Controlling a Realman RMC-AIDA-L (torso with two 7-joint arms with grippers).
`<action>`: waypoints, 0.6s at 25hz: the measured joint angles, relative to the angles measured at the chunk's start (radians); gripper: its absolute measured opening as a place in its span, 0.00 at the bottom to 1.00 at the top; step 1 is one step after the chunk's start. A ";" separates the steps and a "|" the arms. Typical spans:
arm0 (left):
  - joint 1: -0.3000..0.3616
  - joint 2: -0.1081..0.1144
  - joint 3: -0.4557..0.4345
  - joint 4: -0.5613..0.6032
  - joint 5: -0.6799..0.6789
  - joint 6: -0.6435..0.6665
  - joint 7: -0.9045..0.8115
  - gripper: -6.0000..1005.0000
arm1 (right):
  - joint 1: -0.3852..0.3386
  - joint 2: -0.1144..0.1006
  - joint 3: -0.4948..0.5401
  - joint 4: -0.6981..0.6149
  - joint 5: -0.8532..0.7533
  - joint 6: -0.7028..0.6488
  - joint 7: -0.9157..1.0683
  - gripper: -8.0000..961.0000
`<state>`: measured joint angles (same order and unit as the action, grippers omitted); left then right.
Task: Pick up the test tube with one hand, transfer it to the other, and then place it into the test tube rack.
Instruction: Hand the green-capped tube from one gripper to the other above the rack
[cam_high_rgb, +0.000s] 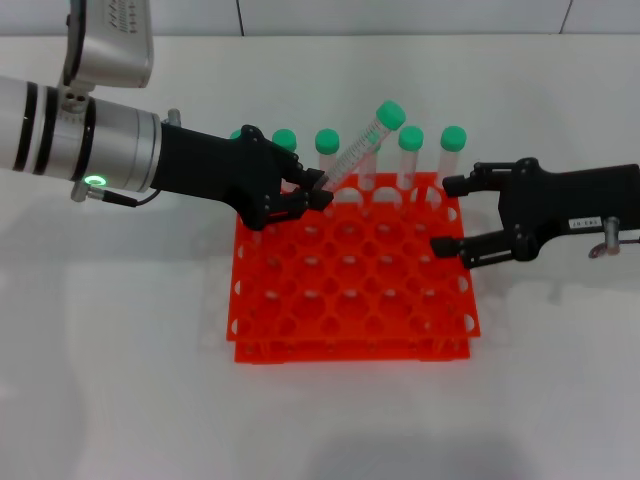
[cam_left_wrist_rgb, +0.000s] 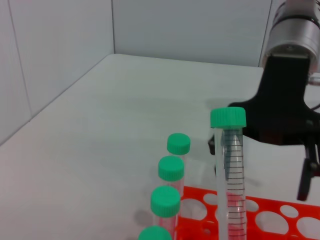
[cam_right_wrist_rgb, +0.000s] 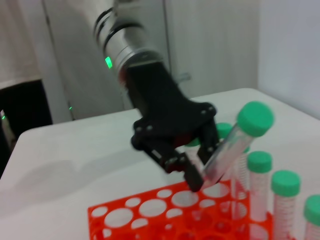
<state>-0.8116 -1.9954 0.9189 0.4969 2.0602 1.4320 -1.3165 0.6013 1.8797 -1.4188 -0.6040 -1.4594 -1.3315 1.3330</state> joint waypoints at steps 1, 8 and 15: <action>0.000 0.000 0.000 0.000 0.000 0.000 0.002 0.19 | 0.000 0.001 0.012 0.000 0.000 -0.001 0.013 0.89; -0.002 -0.002 0.000 0.000 0.000 -0.007 0.002 0.19 | -0.012 0.045 0.124 0.013 0.002 -0.028 0.079 0.89; -0.003 -0.005 0.000 0.000 0.000 -0.012 0.008 0.19 | -0.027 0.107 0.176 0.026 0.008 -0.023 0.082 0.89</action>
<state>-0.8146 -2.0006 0.9188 0.4969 2.0601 1.4204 -1.3084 0.5742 1.9871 -1.2424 -0.5778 -1.4518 -1.3544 1.4147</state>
